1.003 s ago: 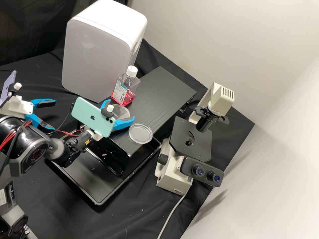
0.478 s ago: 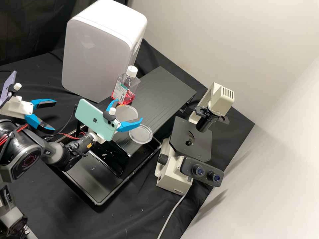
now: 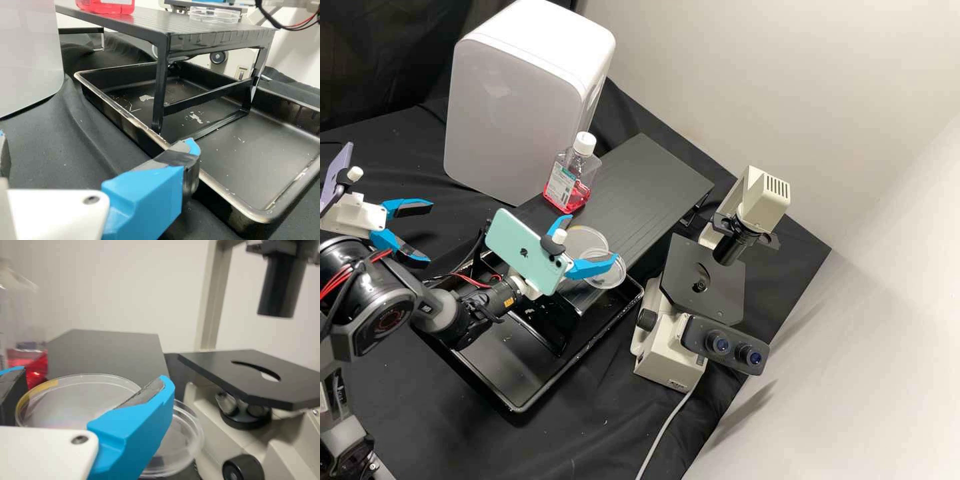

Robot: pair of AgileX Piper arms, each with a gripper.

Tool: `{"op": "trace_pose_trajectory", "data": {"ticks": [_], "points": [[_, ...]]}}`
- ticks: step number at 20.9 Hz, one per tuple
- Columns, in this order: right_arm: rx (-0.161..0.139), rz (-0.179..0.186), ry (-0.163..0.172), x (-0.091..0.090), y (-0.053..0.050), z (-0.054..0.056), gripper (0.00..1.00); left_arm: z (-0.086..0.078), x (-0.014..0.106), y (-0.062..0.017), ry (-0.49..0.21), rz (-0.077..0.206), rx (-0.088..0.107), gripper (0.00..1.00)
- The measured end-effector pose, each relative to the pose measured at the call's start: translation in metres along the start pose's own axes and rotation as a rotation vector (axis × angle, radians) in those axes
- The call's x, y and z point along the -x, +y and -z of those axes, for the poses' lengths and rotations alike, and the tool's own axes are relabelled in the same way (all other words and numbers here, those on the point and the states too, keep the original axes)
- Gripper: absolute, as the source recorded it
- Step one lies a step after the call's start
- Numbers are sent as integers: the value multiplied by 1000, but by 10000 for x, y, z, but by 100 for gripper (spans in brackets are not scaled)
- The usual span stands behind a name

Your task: Place the lid on the petri dish

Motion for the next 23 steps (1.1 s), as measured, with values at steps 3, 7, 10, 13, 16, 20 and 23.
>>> {"op": "trace_pose_trajectory", "data": {"ticks": [3,7,10,13,16,20,23], "points": [[-13,-13,-25,-38,32,-74,0,0,0,0,0,0,0,100],[-20,-20,-38,-51,47,-113,0,0,0,0,0,0,0,100],[-20,-22,-38,-57,54,-117,0,1,-1,-2,0,1,0,100],[-20,-25,-41,-57,62,-125,0,1,-1,-2,0,1,0,100],[-20,-31,-40,-67,76,-125,0,1,-1,-2,0,1,0,100],[-19,-36,-51,-89,99,-150,0,1,-1,-2,0,1,0,100],[-24,-38,-62,-106,96,-190,0,1,-1,-2,0,1,0,100]]}}
